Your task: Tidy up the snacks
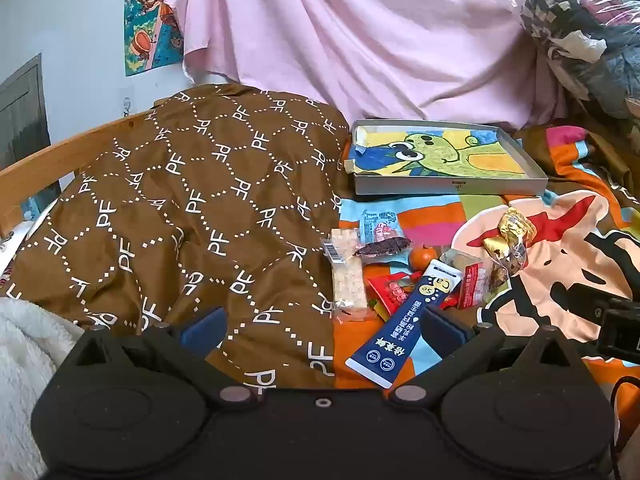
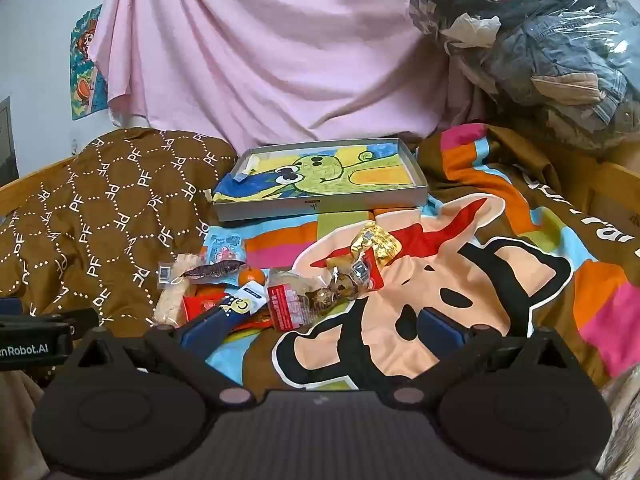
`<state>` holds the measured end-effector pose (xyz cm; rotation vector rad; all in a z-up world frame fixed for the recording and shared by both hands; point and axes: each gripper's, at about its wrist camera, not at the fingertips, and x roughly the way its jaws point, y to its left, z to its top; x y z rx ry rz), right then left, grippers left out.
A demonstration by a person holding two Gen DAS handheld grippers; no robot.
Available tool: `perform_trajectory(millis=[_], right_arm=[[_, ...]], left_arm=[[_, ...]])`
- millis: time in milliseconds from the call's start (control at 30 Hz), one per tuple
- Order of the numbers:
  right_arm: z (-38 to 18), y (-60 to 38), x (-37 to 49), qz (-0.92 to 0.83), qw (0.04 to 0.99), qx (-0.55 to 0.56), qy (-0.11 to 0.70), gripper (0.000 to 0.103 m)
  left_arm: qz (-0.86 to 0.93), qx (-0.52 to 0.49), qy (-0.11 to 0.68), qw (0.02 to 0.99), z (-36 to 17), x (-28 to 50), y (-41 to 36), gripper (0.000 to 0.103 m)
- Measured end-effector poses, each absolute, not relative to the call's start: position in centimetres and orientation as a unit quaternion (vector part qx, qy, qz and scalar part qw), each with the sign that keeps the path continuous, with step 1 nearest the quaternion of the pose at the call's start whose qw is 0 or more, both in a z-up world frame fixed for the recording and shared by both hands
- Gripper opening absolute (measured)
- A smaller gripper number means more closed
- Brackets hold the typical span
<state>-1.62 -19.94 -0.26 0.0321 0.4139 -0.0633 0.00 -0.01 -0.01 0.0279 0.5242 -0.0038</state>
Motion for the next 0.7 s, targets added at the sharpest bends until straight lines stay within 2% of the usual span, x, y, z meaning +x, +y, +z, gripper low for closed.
perform_trajectory(millis=[700], right_arm=[[-0.72,-19.89,-1.37,-0.032,0.977,0.020,0.211,0.103]], left_arm=[[-0.002,0.013,0.261,0.965,-0.01,0.01,-0.01,0.102]])
